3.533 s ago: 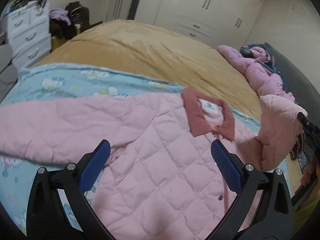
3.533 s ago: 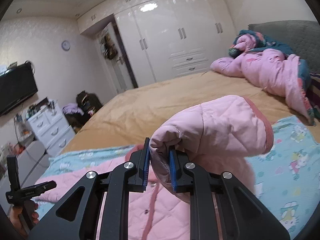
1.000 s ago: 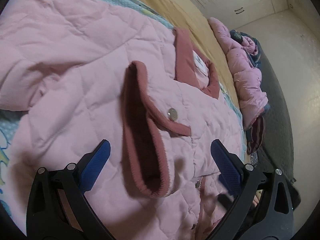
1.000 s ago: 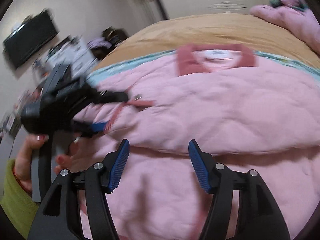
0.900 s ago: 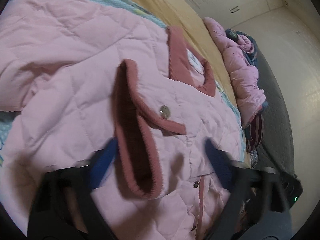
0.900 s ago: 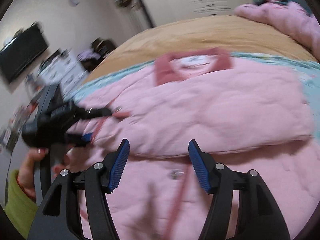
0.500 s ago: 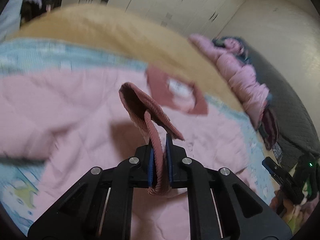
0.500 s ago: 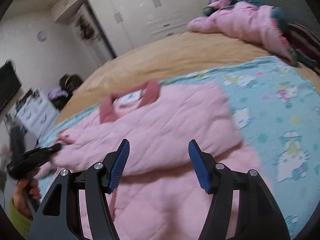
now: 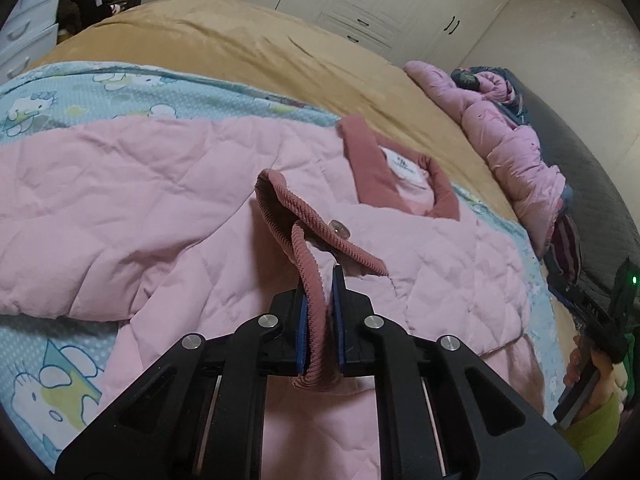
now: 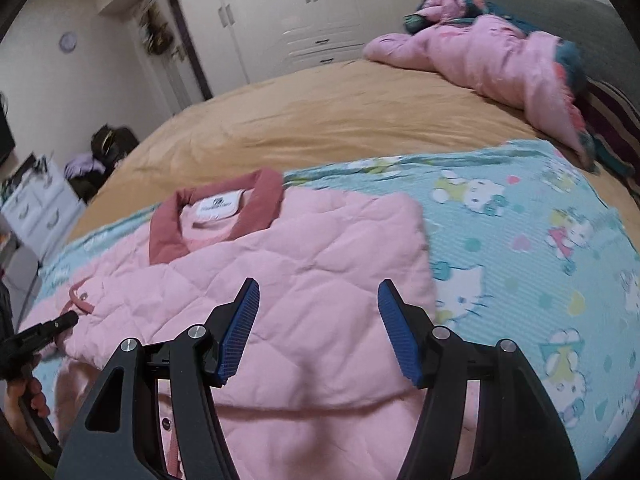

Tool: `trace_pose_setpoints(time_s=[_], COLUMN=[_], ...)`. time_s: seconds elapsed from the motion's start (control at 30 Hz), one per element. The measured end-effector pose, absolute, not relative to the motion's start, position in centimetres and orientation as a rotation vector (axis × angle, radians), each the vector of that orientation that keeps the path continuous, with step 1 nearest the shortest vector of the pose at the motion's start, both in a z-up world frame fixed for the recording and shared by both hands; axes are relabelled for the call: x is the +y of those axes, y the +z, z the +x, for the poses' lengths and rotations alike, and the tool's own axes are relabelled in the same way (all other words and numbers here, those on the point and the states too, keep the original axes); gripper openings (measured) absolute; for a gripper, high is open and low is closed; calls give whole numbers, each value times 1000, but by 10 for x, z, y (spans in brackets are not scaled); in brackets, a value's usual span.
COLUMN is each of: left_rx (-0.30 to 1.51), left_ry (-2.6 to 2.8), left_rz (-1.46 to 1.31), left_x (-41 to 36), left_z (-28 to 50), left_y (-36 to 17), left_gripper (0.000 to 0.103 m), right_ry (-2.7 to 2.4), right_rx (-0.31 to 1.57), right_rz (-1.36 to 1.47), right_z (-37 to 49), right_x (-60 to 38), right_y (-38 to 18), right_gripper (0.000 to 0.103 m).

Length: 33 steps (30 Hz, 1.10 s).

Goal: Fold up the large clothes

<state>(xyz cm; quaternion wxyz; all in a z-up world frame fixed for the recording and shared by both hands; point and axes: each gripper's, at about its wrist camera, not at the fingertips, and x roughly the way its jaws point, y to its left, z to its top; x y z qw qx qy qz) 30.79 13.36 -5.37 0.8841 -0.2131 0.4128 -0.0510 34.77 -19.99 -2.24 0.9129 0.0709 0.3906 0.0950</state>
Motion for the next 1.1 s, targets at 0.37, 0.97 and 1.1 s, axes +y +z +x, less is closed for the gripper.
trace_pose_setpoints(time_s=[0.37, 0.97, 1.1], left_rx=[940, 851, 868], left_ry=[-98, -58, -113], left_rz=[-467, -387, -334], left_x=[139, 133, 107], left_z=[313, 299, 296], left_y=[-82, -32, -29], left_gripper=[6, 29, 38], right_ry=[130, 200, 235], right_rx=[1016, 907, 948], right_rz=[153, 170, 145], right_z=[389, 337, 324], right_x=[-215, -192, -174], right_y=[-94, -62, -65], right_gripper=[67, 84, 85])
